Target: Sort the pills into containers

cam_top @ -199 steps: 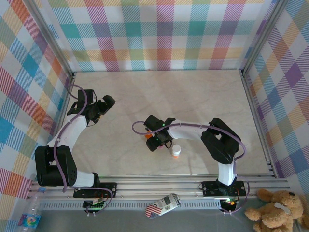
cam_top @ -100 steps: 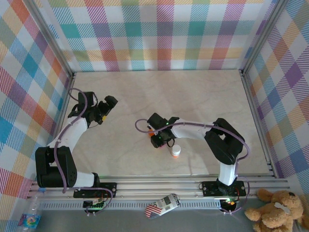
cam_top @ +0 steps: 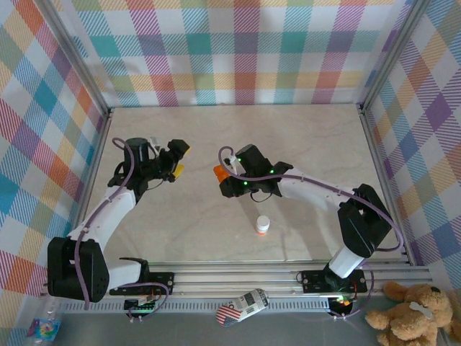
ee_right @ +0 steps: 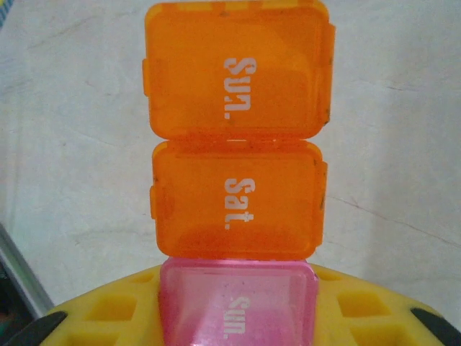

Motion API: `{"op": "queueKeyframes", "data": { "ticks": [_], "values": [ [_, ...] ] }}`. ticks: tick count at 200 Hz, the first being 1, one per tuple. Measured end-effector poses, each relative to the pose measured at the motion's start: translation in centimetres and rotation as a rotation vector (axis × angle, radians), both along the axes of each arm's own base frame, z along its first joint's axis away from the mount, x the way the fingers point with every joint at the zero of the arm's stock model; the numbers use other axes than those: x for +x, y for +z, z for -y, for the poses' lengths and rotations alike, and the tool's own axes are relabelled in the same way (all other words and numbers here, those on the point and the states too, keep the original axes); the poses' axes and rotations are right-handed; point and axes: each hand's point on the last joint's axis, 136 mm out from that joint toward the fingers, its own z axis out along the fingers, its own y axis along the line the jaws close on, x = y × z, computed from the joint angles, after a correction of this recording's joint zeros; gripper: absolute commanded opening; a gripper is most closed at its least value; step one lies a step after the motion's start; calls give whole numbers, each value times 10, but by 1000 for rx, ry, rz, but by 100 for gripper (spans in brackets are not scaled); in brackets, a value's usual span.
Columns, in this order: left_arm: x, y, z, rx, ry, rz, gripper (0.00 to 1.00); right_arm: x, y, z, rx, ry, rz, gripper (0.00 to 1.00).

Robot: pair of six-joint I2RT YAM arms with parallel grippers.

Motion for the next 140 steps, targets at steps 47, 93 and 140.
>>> {"op": "queueKeyframes", "data": {
  "ticks": [47,93,140],
  "values": [
    [-5,9,37,-47,-70,2,87,-2,7,-8,42,11,-20,28],
    [-9,8,61,-62,-113,-12,87,0,5,-12,47,12,-32,28],
    [-12,7,70,-67,-119,-21,87,1,4,-14,45,12,-35,28]
  ]
}}
